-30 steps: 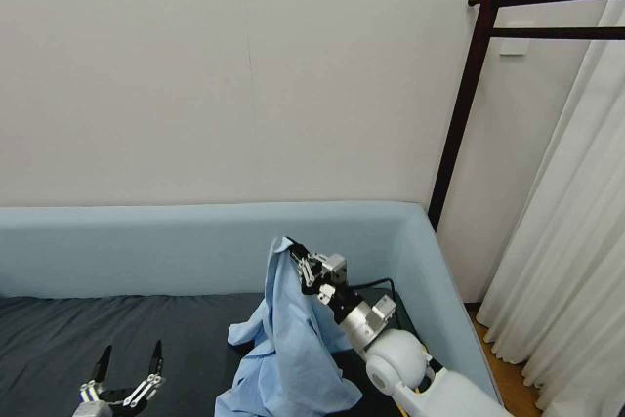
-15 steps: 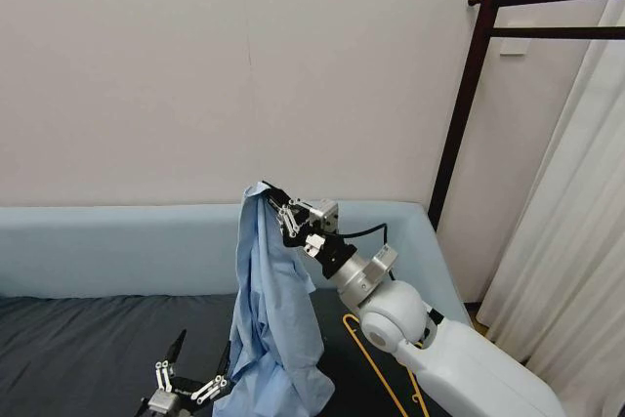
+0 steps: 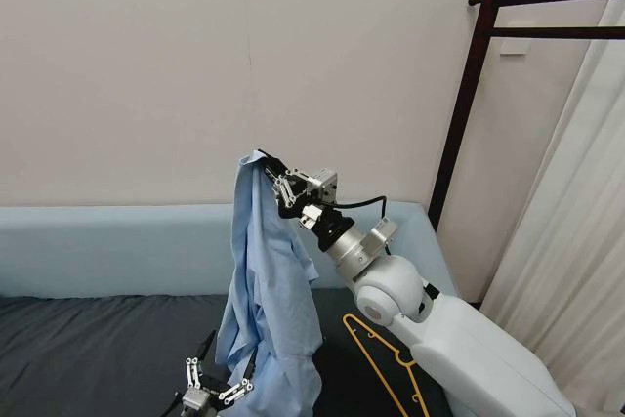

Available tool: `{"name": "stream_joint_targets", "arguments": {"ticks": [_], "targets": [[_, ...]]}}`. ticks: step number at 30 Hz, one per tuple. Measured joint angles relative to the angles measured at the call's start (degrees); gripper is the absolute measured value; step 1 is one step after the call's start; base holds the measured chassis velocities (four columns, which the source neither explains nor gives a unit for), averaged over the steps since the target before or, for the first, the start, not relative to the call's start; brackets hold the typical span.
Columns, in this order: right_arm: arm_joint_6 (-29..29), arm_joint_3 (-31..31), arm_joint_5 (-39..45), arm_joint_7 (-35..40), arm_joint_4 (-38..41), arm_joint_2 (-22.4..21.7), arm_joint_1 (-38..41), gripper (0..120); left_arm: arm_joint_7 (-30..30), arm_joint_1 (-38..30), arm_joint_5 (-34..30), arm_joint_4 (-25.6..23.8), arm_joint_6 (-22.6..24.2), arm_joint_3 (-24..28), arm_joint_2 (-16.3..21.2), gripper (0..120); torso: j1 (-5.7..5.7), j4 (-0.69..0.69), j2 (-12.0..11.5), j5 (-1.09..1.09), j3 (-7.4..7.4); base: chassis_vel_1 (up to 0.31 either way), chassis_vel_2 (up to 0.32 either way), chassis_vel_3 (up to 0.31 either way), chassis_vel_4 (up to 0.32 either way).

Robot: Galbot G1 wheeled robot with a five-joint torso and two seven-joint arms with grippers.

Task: Pick up the clothes from the sofa and hang them on the clothes hanger.

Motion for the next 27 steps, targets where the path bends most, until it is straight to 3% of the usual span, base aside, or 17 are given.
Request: {"name": "stream_joint_targets", "arguments": {"ticks": [8,10,14,18,21,24,27], "targets": [[-0.47,-0.02,0.04,0.29,0.25,0.43,0.33,0,-1.48,-1.4,1.1,1.21,0.12,1.56,-1.61,70,0.0,0.0,0.0,0.0,0.0,0.0,0.0,0.0,0.0],[-0.58,-0.09,0.01,0.3,0.19,0.64,0.36,0,-2.36,-1.74,1.29,1.34,0.13,1.69,-1.99,58,0.0,0.0,0.0,0.0,0.0,0.0,0.0,0.0,0.0],[-0.59,-0.07,-0.06,0.33,-0.16,0.84,0.31,0,-3.24,-1.75,1.29,1.34,0.13,1.7,-1.84,48,0.0,0.0,0.0,0.0,0.0,0.0,0.0,0.0,0.0],[-0.59,0.24,-0.2,0.57,-0.95,1.28,0.02,0,-3.92,-1.42,0.98,1.0,-0.06,1.51,-1.24,26,0.0,0.0,0.0,0.0,0.0,0.0,0.0,0.0,0.0],[-0.57,0.38,-0.23,0.64,-1.16,1.39,0.02,0,-4.41,-1.46,0.95,1.06,-0.54,1.51,-1.13,22,0.0,0.0,0.0,0.0,0.0,0.0,0.0,0.0,0.0],[-0.4,0.81,-0.4,0.66,-1.84,1.38,0.19,0,-5.31,-1.24,0.36,0.6,-1.14,1.37,-0.86,5,0.0,0.0,0.0,-0.01,0.0,0.0,0.0,0.0,0.0],[-0.19,1.21,-0.42,0.68,-2.32,1.31,0.31,0,-5.33,-0.82,-0.76,-0.58,-1.18,1.08,-0.28,0,0.0,0.0,0.0,-0.01,0.0,0.0,0.0,0.0,0.0]]}}
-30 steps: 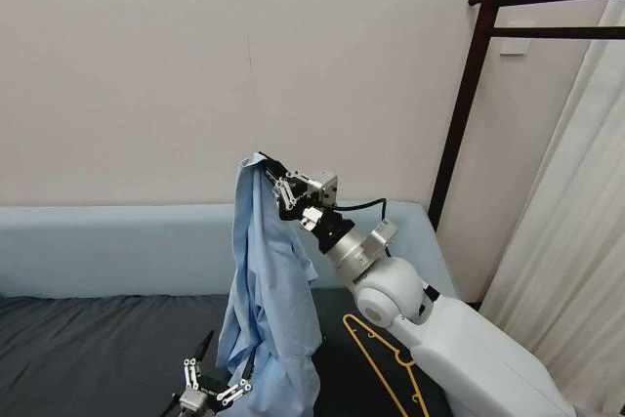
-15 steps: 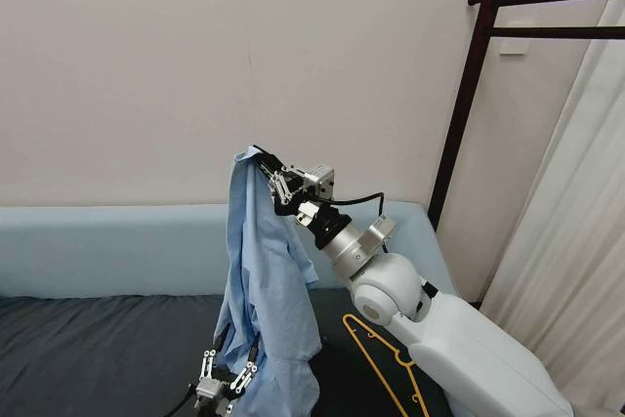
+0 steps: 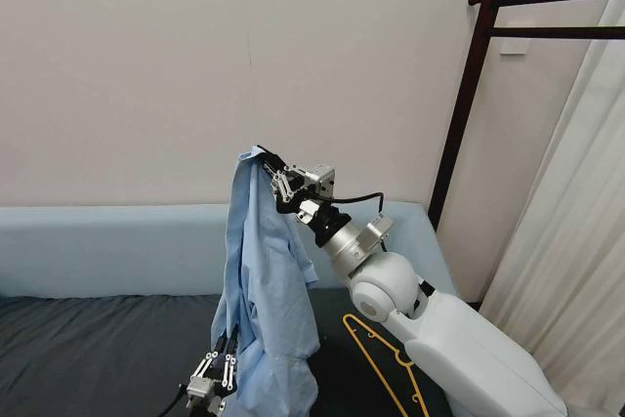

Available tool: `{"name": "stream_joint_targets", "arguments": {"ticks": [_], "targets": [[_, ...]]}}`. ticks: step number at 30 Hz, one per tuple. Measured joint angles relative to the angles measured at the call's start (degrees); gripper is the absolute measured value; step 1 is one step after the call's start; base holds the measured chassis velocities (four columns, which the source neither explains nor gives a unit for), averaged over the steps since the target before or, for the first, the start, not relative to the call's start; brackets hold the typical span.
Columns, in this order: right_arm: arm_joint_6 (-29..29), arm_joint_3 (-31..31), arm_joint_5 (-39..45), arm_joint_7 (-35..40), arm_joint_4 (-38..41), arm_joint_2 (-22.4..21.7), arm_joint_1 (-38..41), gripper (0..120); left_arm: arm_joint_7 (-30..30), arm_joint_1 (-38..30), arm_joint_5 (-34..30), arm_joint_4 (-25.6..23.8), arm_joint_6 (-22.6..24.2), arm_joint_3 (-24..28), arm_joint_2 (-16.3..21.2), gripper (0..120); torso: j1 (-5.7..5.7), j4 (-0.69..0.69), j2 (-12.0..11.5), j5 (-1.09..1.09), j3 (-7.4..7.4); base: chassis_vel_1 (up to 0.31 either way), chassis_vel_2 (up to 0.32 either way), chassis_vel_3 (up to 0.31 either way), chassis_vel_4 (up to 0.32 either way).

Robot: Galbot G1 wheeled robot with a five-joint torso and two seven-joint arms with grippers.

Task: Pick up the clothes from the sofa and hang them on the clothes hanger.

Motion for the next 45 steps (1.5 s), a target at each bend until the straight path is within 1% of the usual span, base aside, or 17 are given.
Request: {"name": "stream_joint_targets", "arguments": {"ticks": [4,6,9,11,12,13,16,17,22,24,28,32,34,40,41,42,45], "targets": [[0.51,0.88,0.03,0.16,-1.0,-0.38,0.39,0,0.0,0.3,-2.97,-3.1,0.29,-0.97,1.79,0,0.0,0.01,0.0,-0.01,0.0,0.0,0.0,0.0,0.0],[0.93,2.11,0.23,0.41,-1.91,-1.18,1.34,0,-1.37,0.31,-9.78,-10.67,3.53,-2.59,5.97,0,0.0,0.0,0.0,0.0,0.0,0.0,0.0,0.0,0.0],[0.99,2.47,0.28,0.48,-1.99,-1.4,1.66,0,-2.56,0.27,-12.46,-13.4,5.06,-3.03,7.59,0,0.0,0.0,0.0,0.0,0.0,0.0,0.0,0.0,0.0],[1.05,2.96,0.32,0.46,-2.05,-1.78,2.28,0,-4.74,-0.04,-17.04,-17.69,7.83,-3.85,10.72,0,0.0,0.0,0.0,0.0,0.0,0.0,0.0,0.0,0.0],[1.2,3.46,0.53,0.31,-2.05,-2.15,3.28,0,-7.94,-1.17,-23.66,-22.63,11.48,-5.28,16.25,0,0.0,0.01,0.0,0.0,0.0,0.0,0.0,0.0,0.0],[1.2,3.46,0.53,0.31,-2.05,-2.15,3.28,0,-7.94,-1.17,-23.66,-22.63,11.48,-5.28,16.25,0,0.0,0.01,0.0,0.0,0.0,0.0,0.0,0.0,0.0],[1.74,4.13,1.2,0.05,-3.2,-1.73,5.96,0,-13.55,-3.96,-36.37,-28.42,18.05,-9.65,29.0,0,0.0,-0.01,0.01,0.0,0.0,0.0,0.0,0.0,0.0],[1.74,4.13,1.2,0.05,-3.2,-1.73,5.96,0,-13.55,-3.96,-36.37,-28.42,18.05,-9.65,29.0,0,0.0,-0.01,0.01,0.0,0.0,0.0,0.0,0.0,0.0],[1.83,5.38,-0.82,2.5,-4.41,-1.08,8.62,0,-22.18,-7.28,-43.99,-30.55,24.33,-14.0,39.8,0,0.0,0.0,0.0,-0.01,0.0,0.0,0.0,0.0,0.0],[1.59,5.55,-2.57,4.01,-4.33,-1.05,8.85,0,-24.17,-7.32,-44.32,-31.34,25.67,-14.65,41.0,0,0.0,-0.01,0.0,0.0,0.0,0.0,0.0,0.0,0.0],[0.62,5.94,-10.09,7.1,-3.53,-1.28,8.35,0,-27.98,-6.69,-44.36,-34.47,28.71,-17.57,41.44,0,0.0,-0.01,0.0,0.01,0.0,0.0,0.0,0.0,0.0],[-3.85,6.07,-20.73,11.99,-0.92,-1.35,4.66,0,-29.48,-4.0,-42.19,-38.56,31.0,-21.52,38.43,0,0.0,0.01,0.0,0.01,-0.01,0.0,0.0,0.0,0.0],[-4.17,6.13,-21.71,12.27,-0.66,-1.35,4.12,0,-29.5,-3.67,-41.73,-38.88,31.17,-21.65,38.08,0,0.0,0.01,0.0,0.01,-0.01,0.0,0.0,0.0,0.0],[-4.87,4.78,-25.82,13.72,2.07,-0.92,-3.95,0,-27.85,1.65,-31.99,-40.22,32.02,-19.43,31.43,0,-0.01,-0.04,0.0,0.02,0.0,0.0,0.0,0.0,0.0],[-4.69,4.64,-25.96,13.73,2.06,-0.75,-4.47,0,-27.85,2.22,-30.76,-40.19,32.28,-19.31,30.72,0,0.0,-0.03,0.0,0.01,-0.01,0.0,0.0,0.0,0.0],[-3.18,4.49,-27.33,13.19,1.86,-0.1,-7.58,0,-28.09,4.62,-24.41,-38.92,33.59,-17.47,27.16,0,-0.01,0.03,0.0,0.01,-0.01,0.0,0.0,0.0,0.0],[-1.99,5.07,-28.67,12.46,1.86,0.02,-10.2,0,-28.48,5.52,-20.8,-37.41,34.55,-15.87,25.19,0,-0.01,0.05,0.0,-0.01,-0.01,0.0,0.0,0.0,0.0]]}}
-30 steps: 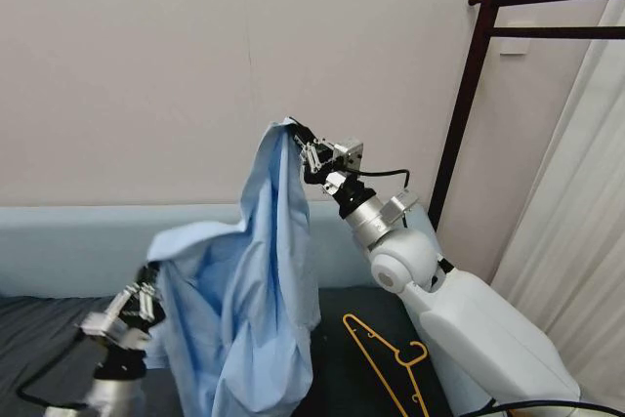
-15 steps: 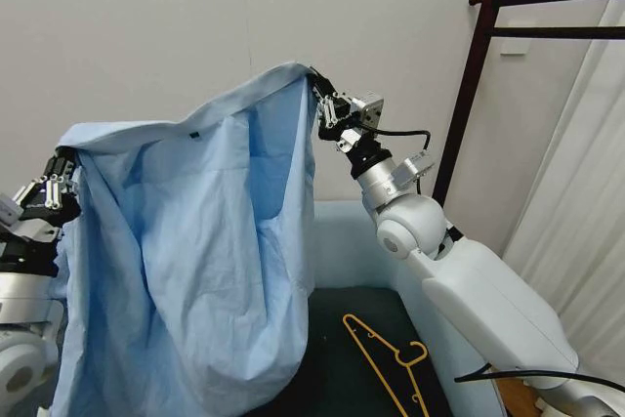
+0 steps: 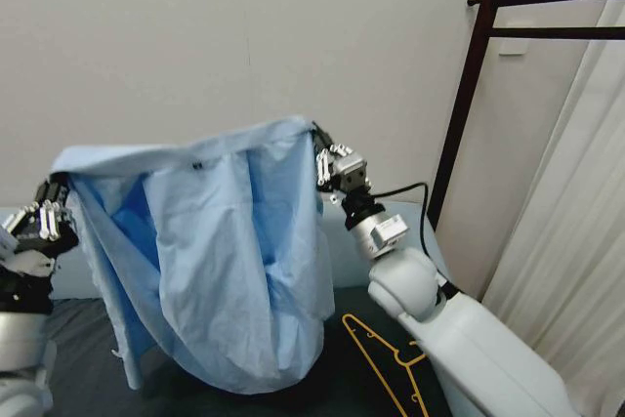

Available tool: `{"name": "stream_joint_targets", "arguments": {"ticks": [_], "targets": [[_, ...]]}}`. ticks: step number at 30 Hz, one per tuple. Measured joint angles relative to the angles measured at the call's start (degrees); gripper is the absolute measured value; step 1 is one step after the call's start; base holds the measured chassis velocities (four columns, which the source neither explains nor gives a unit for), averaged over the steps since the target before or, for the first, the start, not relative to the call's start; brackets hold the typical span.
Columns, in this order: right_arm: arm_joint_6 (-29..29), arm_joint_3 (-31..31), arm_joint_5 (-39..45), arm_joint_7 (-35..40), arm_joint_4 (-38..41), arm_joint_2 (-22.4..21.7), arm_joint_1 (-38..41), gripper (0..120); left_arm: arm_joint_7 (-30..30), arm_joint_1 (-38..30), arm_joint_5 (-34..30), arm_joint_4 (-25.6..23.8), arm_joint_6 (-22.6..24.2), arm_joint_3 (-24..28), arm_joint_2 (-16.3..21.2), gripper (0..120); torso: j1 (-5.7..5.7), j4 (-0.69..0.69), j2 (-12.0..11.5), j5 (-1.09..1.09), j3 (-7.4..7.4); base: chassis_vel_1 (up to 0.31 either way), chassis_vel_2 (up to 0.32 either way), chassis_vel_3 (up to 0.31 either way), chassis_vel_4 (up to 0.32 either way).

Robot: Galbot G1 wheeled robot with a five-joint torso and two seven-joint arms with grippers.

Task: Pick up the clothes from the sofa and hang them on the clothes hanger.

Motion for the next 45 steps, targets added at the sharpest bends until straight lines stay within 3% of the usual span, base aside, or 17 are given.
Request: {"name": "stream_joint_targets", "arguments": {"ticks": [2,10,12,23,27,30,32,37,40,45], "targets": [[1.35,1.29,-1.3,-1.13,-0.02,0.0,-4.15,0,-0.37,0.47,3.82,2.58,1.24,1.88,-2.62,0,0.0,-0.05,0.0,0.02,0.0,0.0,0.0,0.0,0.0],[4.07,2.99,3.87,-9.38,-3.67,-0.26,-11.51,0,2.74,0.69,3.45,5.61,2.47,3.41,-4.06,0,0.0,-0.06,0.0,0.03,0.0,0.0,0.0,0.0,0.0],[4.65,3.13,8.8,-13.67,-7.63,0.13,-12.93,8,5.29,1.22,2.83,6.84,2.45,3.3,-3.51,0,0.0,-0.06,0.0,0.03,0.0,0.0,0.0,0.0,0.0],[3.39,5.12,11.45,-13.73,-17.84,-0.54,-17.86,46,5.36,3.27,4.94,8.9,2.28,2.95,-3.45,0,0.0,-0.05,0.0,0.02,0.0,0.0,0.0,0.0,0.0],[3.34,7.1,10.95,-17.61,-20.97,-2.19,-21.57,59,4.84,3.29,5.44,8.94,2.47,3.03,-3.32,0,0.0,-0.06,0.0,0.03,0.0,0.0,0.0,0.0,0.0],[2.9,10.02,9.75,-24.5,-25.01,-3.29,-23.87,75,4.64,3.22,5.85,8.95,2.81,3.11,-3.04,0,0.0,-0.05,0.0,0.03,0.0,0.0,0.0,0.0,0.0],[2.16,10.95,9.16,-25.67,-26.2,-3.5,-24.26,78,4.63,3.22,5.99,8.94,2.83,3.11,-3.0,0,0.0,-0.05,0.0,0.03,0.0,0.0,0.0,0.0,0.0],[-10.52,12.66,11.72,-17.86,-28.05,-4.24,-25.25,97,4.53,3.69,6.14,8.45,2.84,3.0,-2.96,0,0.0,-0.06,0.0,0.02,0.0,0.0,0.0,0.0,0.0],[-19.01,13.62,15.03,-13.49,-29.32,-3.86,-25.33,100,4.37,4.01,6.14,7.75,2.72,2.81,-2.89,0,0.0,-0.04,0.0,0.02,0.0,0.0,0.0,0.0,0.0],[-25.19,15.5,17.7,-13.91,-32.68,-2.52,-25.17,100,3.64,4.02,6.02,7.07,2.55,2.61,-2.46,0,0.0,-0.04,0.0,0.02,0.0,0.0,0.0,0.0,0.0]]}}
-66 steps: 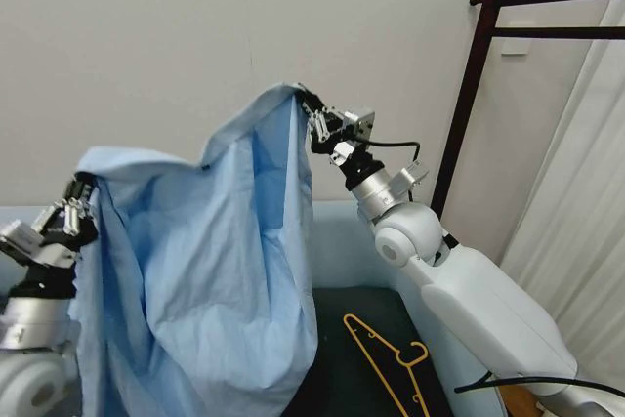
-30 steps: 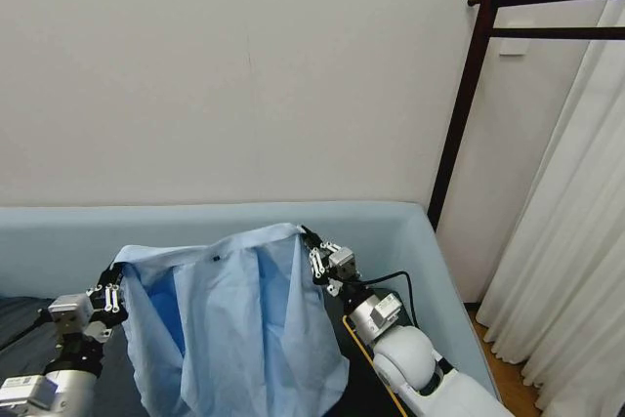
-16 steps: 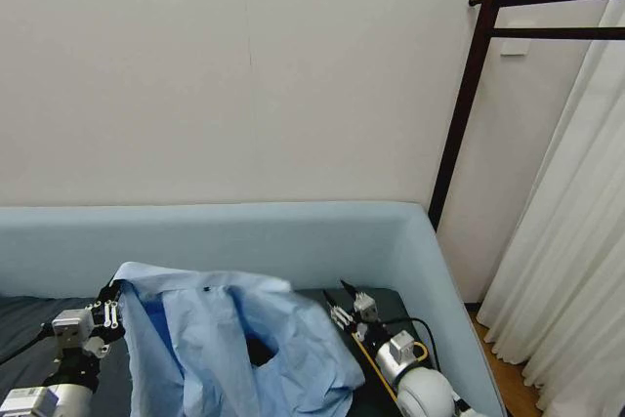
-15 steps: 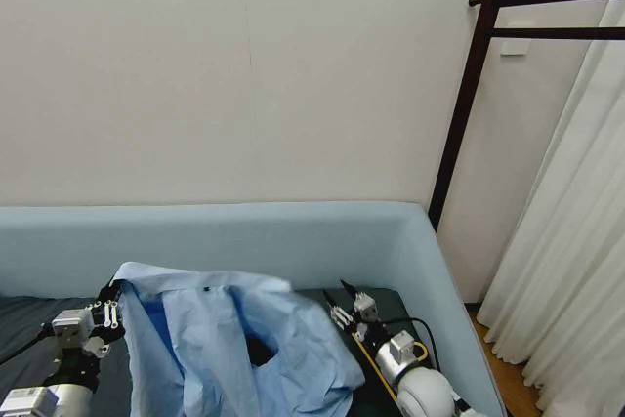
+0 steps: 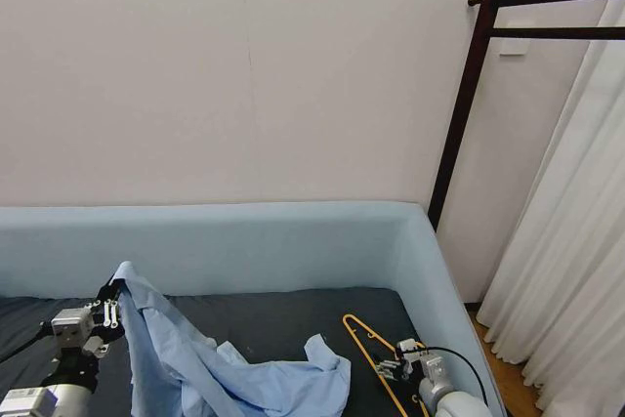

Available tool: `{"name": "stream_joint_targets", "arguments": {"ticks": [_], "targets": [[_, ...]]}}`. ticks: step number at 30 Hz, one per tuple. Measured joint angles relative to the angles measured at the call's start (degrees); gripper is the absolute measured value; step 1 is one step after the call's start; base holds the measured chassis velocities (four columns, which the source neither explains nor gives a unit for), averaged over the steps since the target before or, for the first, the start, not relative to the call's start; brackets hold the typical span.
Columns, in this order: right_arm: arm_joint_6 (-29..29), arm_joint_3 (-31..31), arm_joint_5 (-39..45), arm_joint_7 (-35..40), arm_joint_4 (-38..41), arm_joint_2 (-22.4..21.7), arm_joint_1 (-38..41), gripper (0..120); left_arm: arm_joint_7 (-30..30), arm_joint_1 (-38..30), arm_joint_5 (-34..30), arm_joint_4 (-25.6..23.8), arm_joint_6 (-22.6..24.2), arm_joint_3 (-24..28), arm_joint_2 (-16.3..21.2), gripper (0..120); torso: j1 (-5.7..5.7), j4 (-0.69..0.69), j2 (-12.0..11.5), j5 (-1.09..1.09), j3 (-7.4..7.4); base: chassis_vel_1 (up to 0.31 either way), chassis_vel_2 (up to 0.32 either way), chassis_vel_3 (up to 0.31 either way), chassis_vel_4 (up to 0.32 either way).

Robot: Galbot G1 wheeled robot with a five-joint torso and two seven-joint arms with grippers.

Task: Pick up the clothes from the sofa and hang them on the clothes hanger.

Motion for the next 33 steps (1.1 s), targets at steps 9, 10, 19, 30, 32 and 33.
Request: {"name": "stream_joint_targets", "arguments": {"ticks": [9,10,19,30,32,33], "targets": [[-1.87,2.9,0.66,-1.12,-7.82,2.44,1.55,94,-1.23,0.17,-0.2,-0.23,-0.49,-0.05,0.55,0,0.0,0.0,0.0,-0.01,0.0,0.0,0.0,0.0,0.0],[-1.7,3.25,0.43,-1.31,-8.84,2.64,1.77,93,-1.26,0.17,-0.21,-0.32,-0.53,-0.06,0.62,0,0.0,0.0,0.0,-0.01,0.0,0.0,0.0,0.0,0.0],[0.2,4.69,-1.47,-2.58,-14.63,3.83,3.31,64,-1.9,-0.39,-0.42,-0.39,-0.54,-0.02,1.47,0,0.0,0.0,0.0,-0.01,0.0,0.0,0.0,0.0,0.0],[0.43,4.53,-4.58,-3.33,-16.41,4.28,3.78,22,-2.14,-1.9,-0.7,1.2,-0.54,0.51,1.99,0,0.0,0.01,0.0,0.0,0.0,0.0,0.0,0.0,0.0],[0.49,4.51,-4.81,-3.35,-16.56,4.31,3.79,18,-2.15,-2.04,-0.69,1.39,-0.58,0.56,1.99,0,0.0,0.01,0.0,0.0,0.0,0.0,0.0,0.0,0.0],[0.55,4.5,-4.85,-3.35,-16.59,4.32,3.79,15,-2.15,-2.09,-0.68,1.48,-0.6,0.58,1.99,0,0.0,0.01,0.0,0.0,0.0,0.0,0.0,0.0,0.0]]}}
